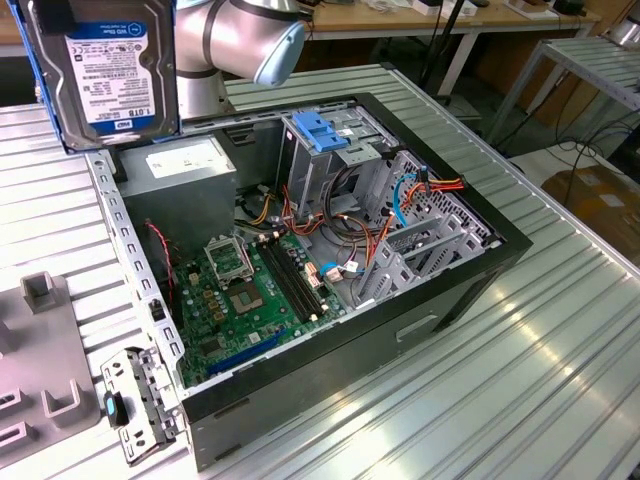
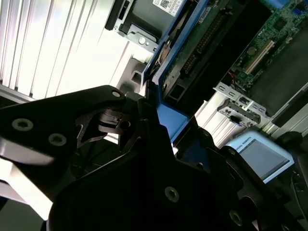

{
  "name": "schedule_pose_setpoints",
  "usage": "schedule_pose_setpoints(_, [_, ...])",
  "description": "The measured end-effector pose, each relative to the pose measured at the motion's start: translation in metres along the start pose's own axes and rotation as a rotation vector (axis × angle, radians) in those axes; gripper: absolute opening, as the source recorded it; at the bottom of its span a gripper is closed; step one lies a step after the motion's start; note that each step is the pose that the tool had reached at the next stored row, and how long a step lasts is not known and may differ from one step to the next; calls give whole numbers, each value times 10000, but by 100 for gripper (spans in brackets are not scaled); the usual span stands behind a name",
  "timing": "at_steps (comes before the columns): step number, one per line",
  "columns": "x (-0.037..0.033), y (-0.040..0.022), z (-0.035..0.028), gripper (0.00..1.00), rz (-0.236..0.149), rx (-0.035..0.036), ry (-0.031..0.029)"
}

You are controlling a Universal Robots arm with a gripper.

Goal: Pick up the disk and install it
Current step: 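Pick up the disk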

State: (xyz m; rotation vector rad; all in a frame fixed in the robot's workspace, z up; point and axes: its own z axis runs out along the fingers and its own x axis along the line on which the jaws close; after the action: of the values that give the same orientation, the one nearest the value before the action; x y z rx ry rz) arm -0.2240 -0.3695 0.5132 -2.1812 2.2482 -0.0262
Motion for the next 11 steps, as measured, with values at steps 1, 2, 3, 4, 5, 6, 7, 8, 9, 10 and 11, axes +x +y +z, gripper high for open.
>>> schedule_pose_setpoints(1, [-1, -20, 0, 37, 1, 0, 1])
schedule_pose_setpoints(2, [-1, -47, 1, 37, 0, 0, 0])
schedule_pose_setpoints(3, [-2, -62, 1, 37, 0, 0, 0])
schedule_pose_setpoints(4, [-3, -80, 2, 37, 1, 0, 0])
schedule_pose_setpoints(5, [-4, -119, 2, 37, 0, 1, 0])
schedule_pose_setpoints(6, [-5, -159, 3, 37, 0, 1, 0])
schedule_pose_setpoints(7, [-7, -213, 4, 37, 0, 0, 0])
schedule_pose_setpoints(8, [-7, -239, 4, 37, 1, 0, 0])
schedule_pose_setpoints(9, [-8, -256, 5, 37, 0, 0, 0])
schedule_pose_setpoints(10, [-9, -289, 5, 37, 1, 0, 1])
schedule_pose_setpoints(11, [-9, -308, 5, 37, 0, 0, 0])
